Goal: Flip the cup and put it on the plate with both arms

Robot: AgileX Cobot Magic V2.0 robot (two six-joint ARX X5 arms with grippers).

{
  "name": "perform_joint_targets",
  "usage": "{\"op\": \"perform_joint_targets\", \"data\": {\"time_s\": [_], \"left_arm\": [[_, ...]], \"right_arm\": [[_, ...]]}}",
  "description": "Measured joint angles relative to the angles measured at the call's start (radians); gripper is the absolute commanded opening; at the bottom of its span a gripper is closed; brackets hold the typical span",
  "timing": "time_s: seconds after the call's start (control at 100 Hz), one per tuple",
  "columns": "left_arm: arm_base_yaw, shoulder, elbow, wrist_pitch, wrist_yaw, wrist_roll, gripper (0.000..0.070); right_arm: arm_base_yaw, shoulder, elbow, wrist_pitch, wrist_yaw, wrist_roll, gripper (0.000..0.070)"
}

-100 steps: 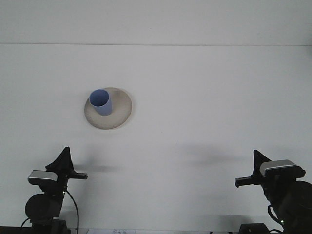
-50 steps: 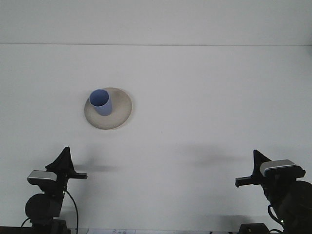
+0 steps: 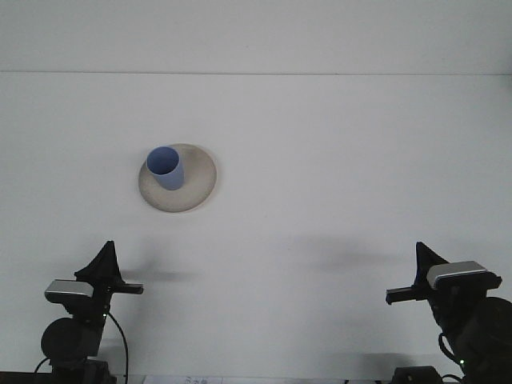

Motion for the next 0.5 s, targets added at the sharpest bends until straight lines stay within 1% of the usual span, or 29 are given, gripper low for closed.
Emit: {"op": "perform_joint_targets", "data": {"time_s": [0.11,0.33,0.45,0.5], "left_arm": [[0.000,0.000,0.000,0.000,0.000,0.000,0.0012],[0.000,0.000,0.000,0.000,0.000,0.000,0.0012],[0.000,0.000,0.000,0.000,0.000,0.000,0.0012],[0.000,0.000,0.000,0.000,0.000,0.000,0.0012]], "right_arm": [[0.000,-0.074,-0.101,0.120,0.000,0.000,0.0000],[0.000,-0.290,-0.371,0.440,-0.001,0.000,0.0000],[0.000,-0.389,-0.492,0.488,-0.001,0.000,0.0000],[0.000,-0.395,-0.523,0.496,-0.001,0.000,0.0000]]}}
